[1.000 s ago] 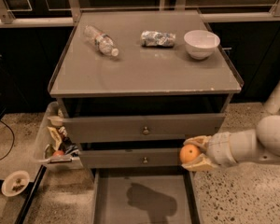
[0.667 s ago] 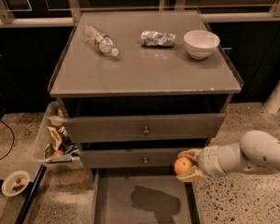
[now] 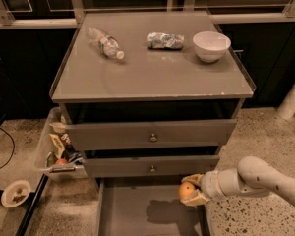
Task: Place orange into bottom drawer
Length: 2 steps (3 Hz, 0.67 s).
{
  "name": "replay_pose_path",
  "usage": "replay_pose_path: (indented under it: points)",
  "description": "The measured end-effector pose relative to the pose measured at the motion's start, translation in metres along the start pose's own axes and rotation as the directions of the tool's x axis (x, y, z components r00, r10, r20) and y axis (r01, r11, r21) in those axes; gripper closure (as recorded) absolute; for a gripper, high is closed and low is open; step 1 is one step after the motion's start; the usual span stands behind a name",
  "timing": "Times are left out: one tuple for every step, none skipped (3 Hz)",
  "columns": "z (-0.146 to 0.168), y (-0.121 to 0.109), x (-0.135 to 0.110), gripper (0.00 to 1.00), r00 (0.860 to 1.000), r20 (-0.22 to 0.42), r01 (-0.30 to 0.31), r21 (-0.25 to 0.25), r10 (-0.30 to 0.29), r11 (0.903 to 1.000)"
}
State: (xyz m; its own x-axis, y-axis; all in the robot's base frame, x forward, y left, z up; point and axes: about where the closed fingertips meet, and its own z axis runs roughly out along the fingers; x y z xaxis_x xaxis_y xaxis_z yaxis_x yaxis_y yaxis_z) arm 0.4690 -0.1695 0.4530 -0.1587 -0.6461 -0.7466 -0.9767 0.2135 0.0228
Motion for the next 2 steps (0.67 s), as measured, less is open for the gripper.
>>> replay_pose_path:
  points:
    - [0.0,0.0,0.0,1.0,1.0,0.0,0.0,0.0,0.0,1.0]
    - [0.019,-0.002,0.017,1.0,1.0,0.023,-0.011,0.038,0.01,0.9992]
